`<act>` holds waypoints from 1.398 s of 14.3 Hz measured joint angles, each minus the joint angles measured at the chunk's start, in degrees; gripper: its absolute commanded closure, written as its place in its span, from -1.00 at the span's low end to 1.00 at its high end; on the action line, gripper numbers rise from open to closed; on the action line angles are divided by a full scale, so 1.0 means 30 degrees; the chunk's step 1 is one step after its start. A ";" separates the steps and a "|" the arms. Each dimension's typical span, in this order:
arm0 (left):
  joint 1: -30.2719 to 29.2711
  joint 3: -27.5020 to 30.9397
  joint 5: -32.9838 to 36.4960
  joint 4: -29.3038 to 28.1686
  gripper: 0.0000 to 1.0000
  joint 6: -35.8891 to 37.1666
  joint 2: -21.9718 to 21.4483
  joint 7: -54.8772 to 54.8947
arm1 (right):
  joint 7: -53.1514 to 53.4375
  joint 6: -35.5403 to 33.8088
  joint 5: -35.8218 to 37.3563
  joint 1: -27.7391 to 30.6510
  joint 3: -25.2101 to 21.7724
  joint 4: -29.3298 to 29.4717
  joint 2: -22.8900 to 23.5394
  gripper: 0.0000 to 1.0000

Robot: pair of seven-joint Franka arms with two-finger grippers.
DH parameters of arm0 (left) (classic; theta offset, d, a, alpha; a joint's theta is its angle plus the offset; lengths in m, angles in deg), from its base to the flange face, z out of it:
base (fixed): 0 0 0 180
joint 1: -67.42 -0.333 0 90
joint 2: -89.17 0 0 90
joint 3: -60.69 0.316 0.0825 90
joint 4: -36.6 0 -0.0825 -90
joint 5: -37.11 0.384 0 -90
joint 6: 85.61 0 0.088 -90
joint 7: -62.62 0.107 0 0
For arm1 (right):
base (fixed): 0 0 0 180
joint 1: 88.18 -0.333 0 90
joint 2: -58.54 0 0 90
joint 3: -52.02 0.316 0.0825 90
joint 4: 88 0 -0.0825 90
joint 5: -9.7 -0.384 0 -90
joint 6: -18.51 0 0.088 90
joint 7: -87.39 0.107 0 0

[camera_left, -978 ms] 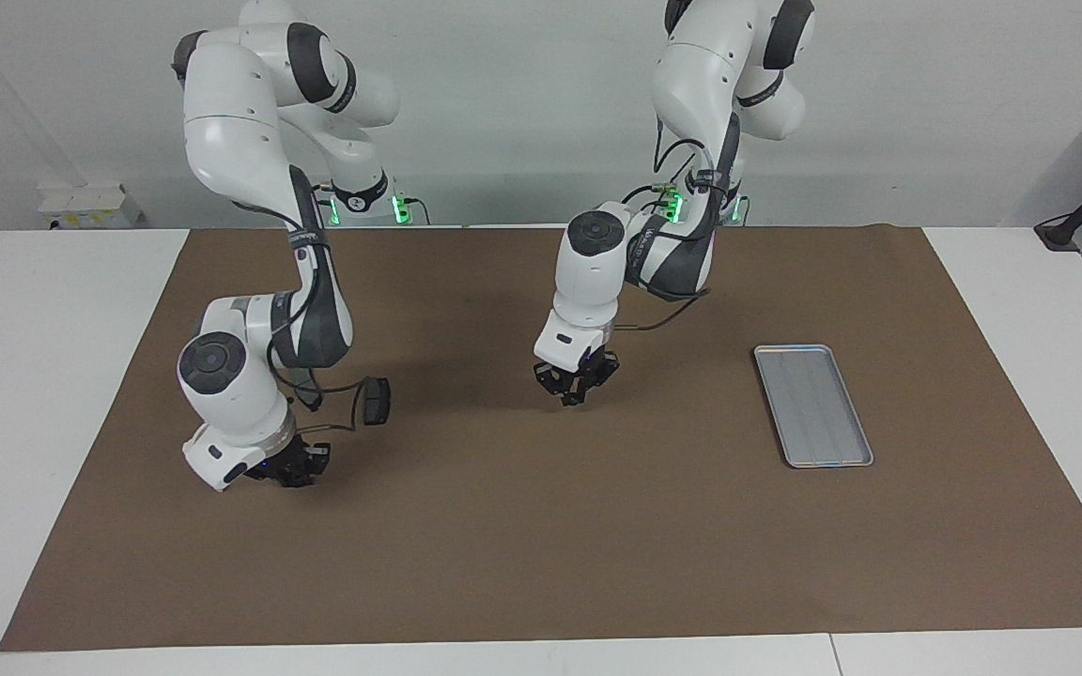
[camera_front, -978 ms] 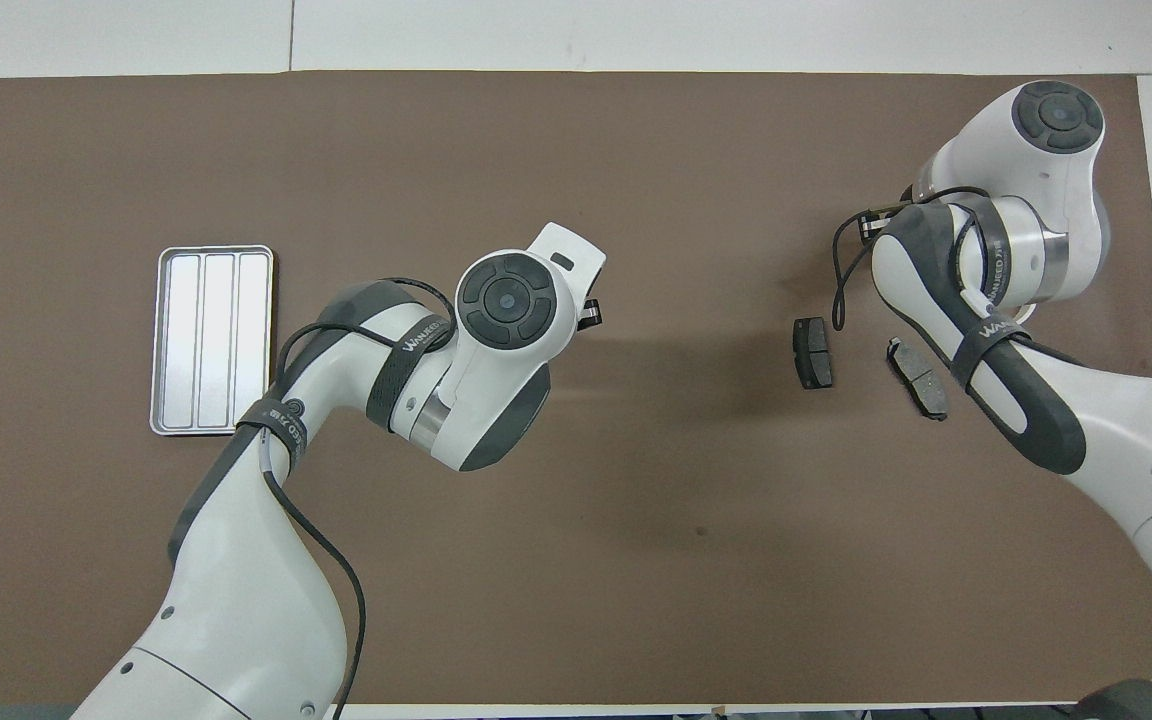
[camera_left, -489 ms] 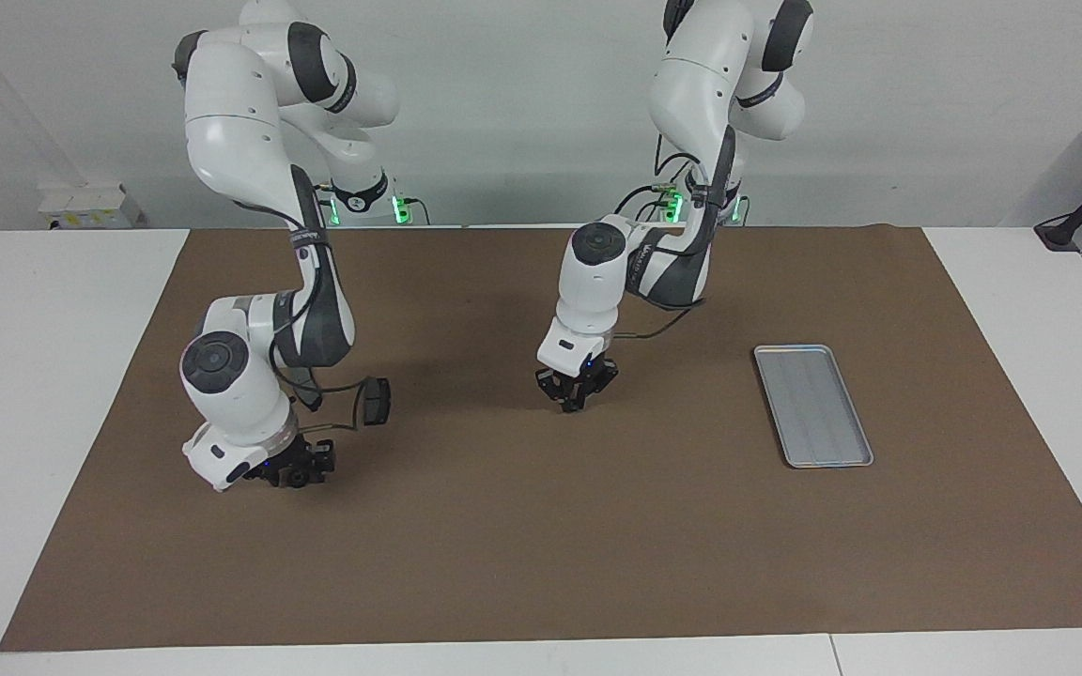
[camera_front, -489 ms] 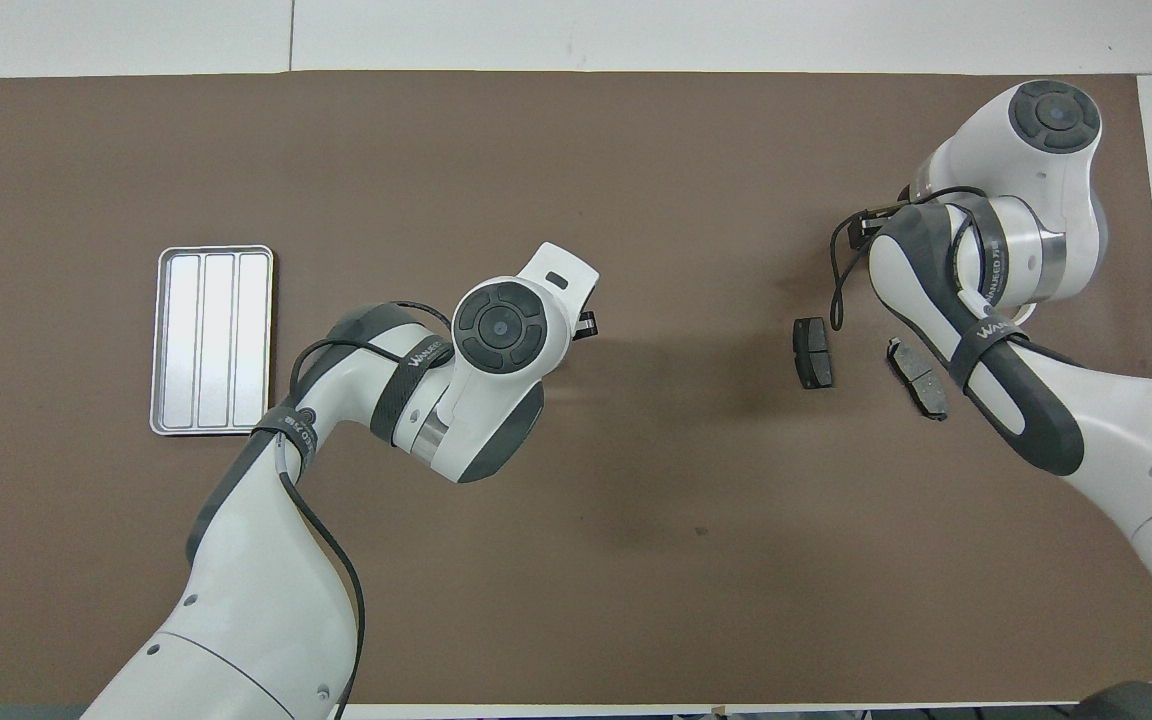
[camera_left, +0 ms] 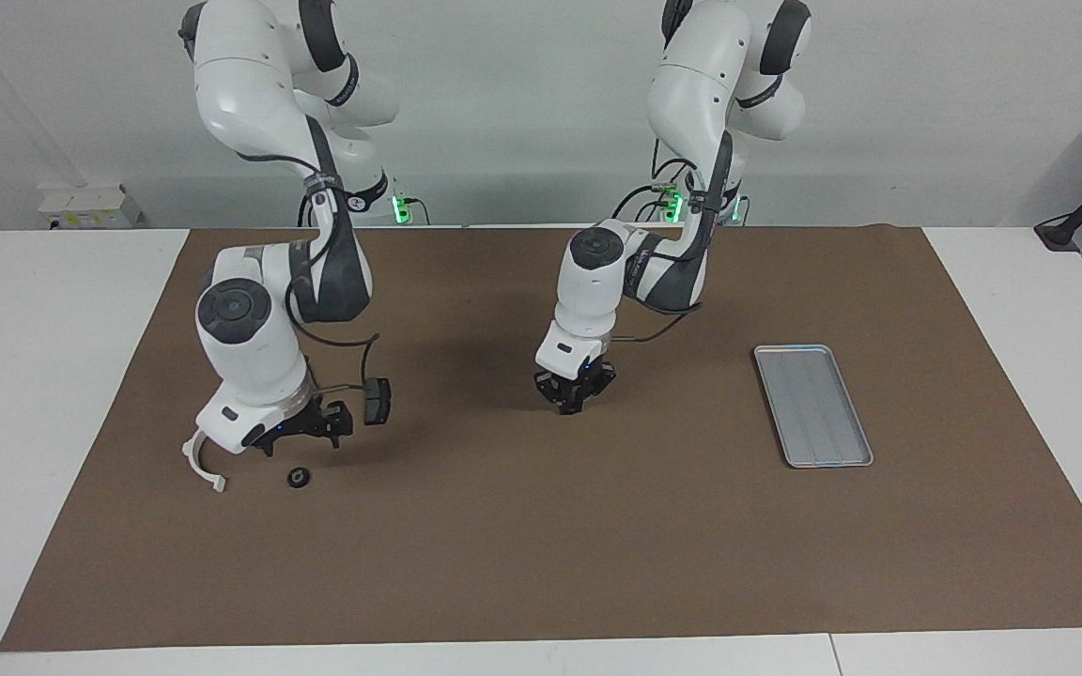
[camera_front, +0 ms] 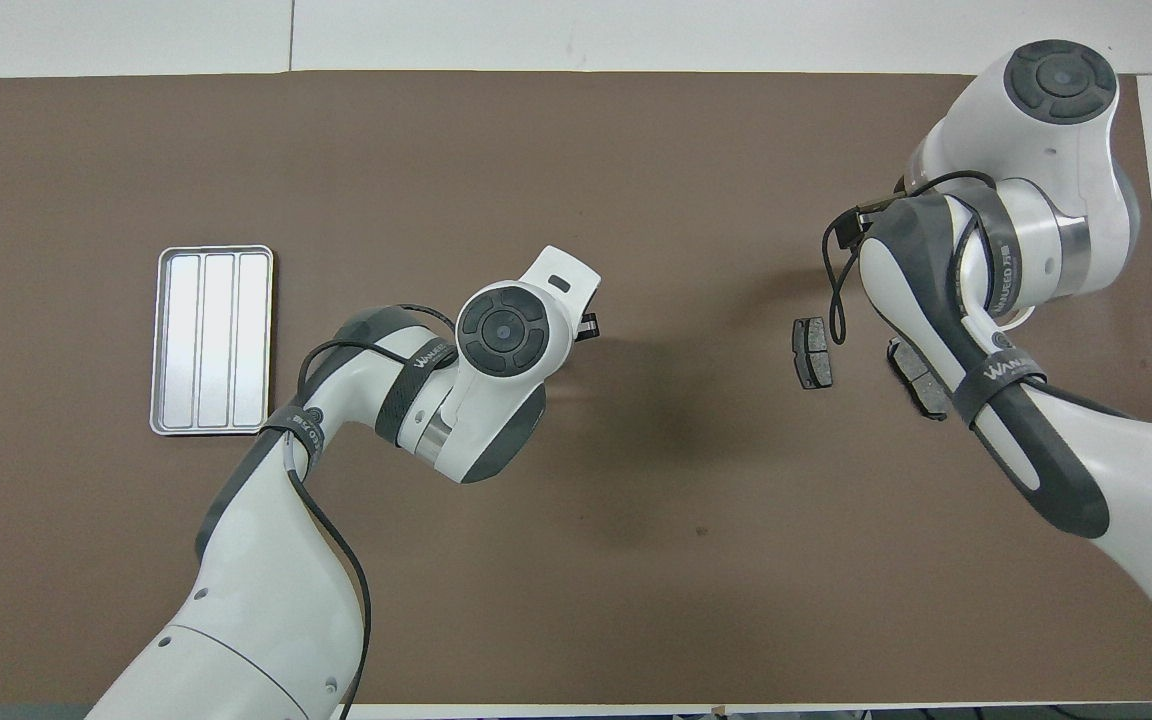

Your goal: Place bearing gear from tray to pile

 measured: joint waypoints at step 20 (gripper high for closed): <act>-0.7591 0.0639 -0.0293 0.2665 -0.86 1.3659 -0.8039 1.3554 | 1.4006 0.1601 -0.2911 -0.6966 0.0440 -0.0229 -0.0170 -1.00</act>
